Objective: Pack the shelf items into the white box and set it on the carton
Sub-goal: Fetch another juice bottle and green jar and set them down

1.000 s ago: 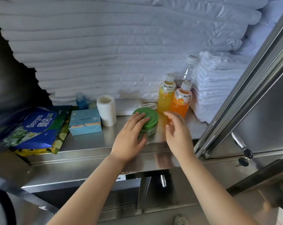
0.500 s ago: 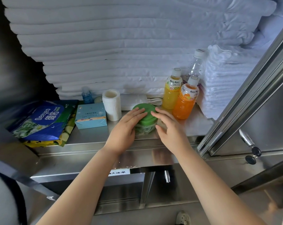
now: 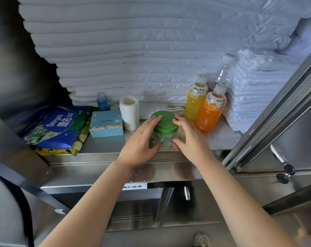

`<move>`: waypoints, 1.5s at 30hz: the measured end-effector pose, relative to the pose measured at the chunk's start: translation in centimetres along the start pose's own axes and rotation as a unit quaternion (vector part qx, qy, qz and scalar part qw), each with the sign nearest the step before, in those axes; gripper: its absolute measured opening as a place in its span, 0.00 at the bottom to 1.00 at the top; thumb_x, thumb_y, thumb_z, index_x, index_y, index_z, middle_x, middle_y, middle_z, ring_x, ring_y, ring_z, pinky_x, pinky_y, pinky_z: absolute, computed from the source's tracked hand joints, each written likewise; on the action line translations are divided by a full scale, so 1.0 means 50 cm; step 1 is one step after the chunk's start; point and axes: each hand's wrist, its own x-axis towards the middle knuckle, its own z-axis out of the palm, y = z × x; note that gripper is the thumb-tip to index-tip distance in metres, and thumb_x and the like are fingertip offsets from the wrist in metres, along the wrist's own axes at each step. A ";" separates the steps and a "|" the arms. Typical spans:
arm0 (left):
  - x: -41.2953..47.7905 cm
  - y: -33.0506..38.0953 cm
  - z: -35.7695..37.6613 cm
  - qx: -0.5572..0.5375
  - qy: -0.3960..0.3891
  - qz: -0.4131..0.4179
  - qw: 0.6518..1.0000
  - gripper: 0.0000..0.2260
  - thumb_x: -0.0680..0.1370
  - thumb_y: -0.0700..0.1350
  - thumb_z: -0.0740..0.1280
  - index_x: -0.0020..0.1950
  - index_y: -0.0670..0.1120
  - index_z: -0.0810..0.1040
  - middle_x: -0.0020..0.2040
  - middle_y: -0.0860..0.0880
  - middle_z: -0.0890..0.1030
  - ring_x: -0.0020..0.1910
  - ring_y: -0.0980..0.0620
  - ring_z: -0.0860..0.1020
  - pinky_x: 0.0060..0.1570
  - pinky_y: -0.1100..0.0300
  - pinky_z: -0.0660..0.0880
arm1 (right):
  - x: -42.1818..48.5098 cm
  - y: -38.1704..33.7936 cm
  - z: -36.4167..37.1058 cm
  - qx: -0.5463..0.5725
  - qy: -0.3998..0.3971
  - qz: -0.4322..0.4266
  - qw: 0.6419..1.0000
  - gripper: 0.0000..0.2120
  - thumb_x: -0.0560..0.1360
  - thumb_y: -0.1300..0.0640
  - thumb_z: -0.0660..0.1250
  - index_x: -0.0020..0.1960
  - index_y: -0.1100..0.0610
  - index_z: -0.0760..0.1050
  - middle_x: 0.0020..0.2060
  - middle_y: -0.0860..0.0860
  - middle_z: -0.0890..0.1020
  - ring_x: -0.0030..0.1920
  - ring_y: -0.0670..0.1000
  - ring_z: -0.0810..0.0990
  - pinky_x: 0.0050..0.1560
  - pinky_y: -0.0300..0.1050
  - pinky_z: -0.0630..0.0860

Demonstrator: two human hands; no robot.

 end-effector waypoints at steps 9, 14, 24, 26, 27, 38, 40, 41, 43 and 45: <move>-0.001 -0.002 0.010 -0.004 0.018 -0.018 1.000 0.40 0.68 0.47 0.75 0.75 0.50 0.57 0.70 0.51 0.68 0.69 0.57 0.64 0.67 0.71 0.57 | 0.011 -0.004 -0.023 0.092 -0.096 0.057 0.989 0.29 0.71 0.43 0.69 0.68 0.40 0.60 0.72 0.31 0.57 0.66 0.30 0.58 0.59 0.33 0.62; 0.000 -0.004 0.010 -0.002 0.019 -0.015 1.000 0.38 0.69 0.45 0.74 0.74 0.49 0.59 0.70 0.49 0.69 0.70 0.55 0.64 0.69 0.67 0.58 | 0.007 -0.011 0.007 0.043 0.003 0.020 0.999 0.30 0.69 0.53 0.74 0.68 0.52 0.66 0.73 0.41 0.63 0.67 0.35 0.61 0.55 0.22 0.62; 0.005 0.001 0.004 -0.005 0.049 -0.002 0.999 0.23 0.74 0.40 0.70 0.68 0.43 0.71 0.67 0.46 0.72 0.69 0.52 0.67 0.69 0.64 0.60 | 0.009 0.017 0.001 0.048 -0.007 -0.008 0.999 0.29 0.71 0.65 0.71 0.69 0.52 0.66 0.72 0.42 0.65 0.69 0.37 0.62 0.60 0.20 0.58; 0.008 0.003 0.005 -0.010 0.055 -0.007 0.998 0.23 0.73 0.45 0.72 0.66 0.43 0.72 0.66 0.47 0.73 0.69 0.53 0.67 0.68 0.64 0.61 | 0.010 0.018 0.001 0.044 -0.006 -0.013 0.999 0.30 0.71 0.66 0.71 0.69 0.53 0.67 0.72 0.43 0.65 0.69 0.37 0.62 0.59 0.20 0.58; 0.009 0.004 0.006 -0.012 0.058 -0.010 0.998 0.24 0.72 0.48 0.73 0.65 0.43 0.73 0.65 0.48 0.73 0.69 0.54 0.67 0.68 0.64 0.62 | 0.009 0.019 0.002 0.041 -0.004 -0.017 0.999 0.30 0.71 0.66 0.71 0.69 0.53 0.67 0.72 0.43 0.65 0.68 0.36 0.62 0.58 0.19 0.58; 0.008 0.013 0.005 -0.006 0.051 -0.018 0.999 0.19 0.71 0.43 0.64 0.62 0.41 0.74 0.63 0.48 0.74 0.69 0.54 0.66 0.67 0.60 0.65 | 0.008 0.021 0.014 0.015 0.030 -0.041 0.999 0.30 0.69 0.68 0.71 0.68 0.56 0.68 0.71 0.46 0.67 0.66 0.34 0.62 0.58 0.19 0.59; 0.010 0.021 0.005 -0.005 0.066 -0.028 0.997 0.19 0.72 0.50 0.63 0.60 0.41 0.74 0.61 0.48 0.75 0.68 0.54 0.68 0.65 0.60 0.66 | 0.007 0.021 0.017 0.015 0.036 -0.046 0.998 0.30 0.69 0.69 0.70 0.68 0.56 0.68 0.71 0.47 0.67 0.67 0.36 0.62 0.58 0.19 0.59; 0.012 0.025 0.008 0.006 0.078 -0.031 0.996 0.20 0.72 0.53 0.66 0.58 0.41 0.75 0.60 0.48 0.75 0.67 0.53 0.69 0.64 0.60 0.67 | 0.007 0.021 0.019 0.016 0.037 -0.048 0.998 0.30 0.69 0.68 0.70 0.68 0.56 0.67 0.71 0.47 0.67 0.67 0.36 0.62 0.59 0.19 0.59; 0.015 0.032 0.017 0.036 0.093 -0.033 0.994 0.24 0.70 0.55 0.72 0.57 0.39 0.75 0.58 0.47 0.76 0.65 0.51 0.70 0.61 0.61 0.68 | 0.006 0.022 0.020 0.024 0.035 -0.052 0.998 0.30 0.69 0.68 0.70 0.68 0.57 0.67 0.71 0.48 0.67 0.68 0.37 0.62 0.60 0.20 0.59; 0.017 0.034 0.027 0.067 0.095 -0.032 0.993 0.25 0.67 0.51 0.76 0.56 0.38 0.75 0.57 0.45 0.76 0.64 0.48 0.71 0.59 0.60 0.70 | 0.006 0.024 0.019 0.030 0.031 -0.055 0.998 0.29 0.70 0.68 0.71 0.69 0.56 0.67 0.71 0.47 0.66 0.68 0.37 0.62 0.61 0.21 0.59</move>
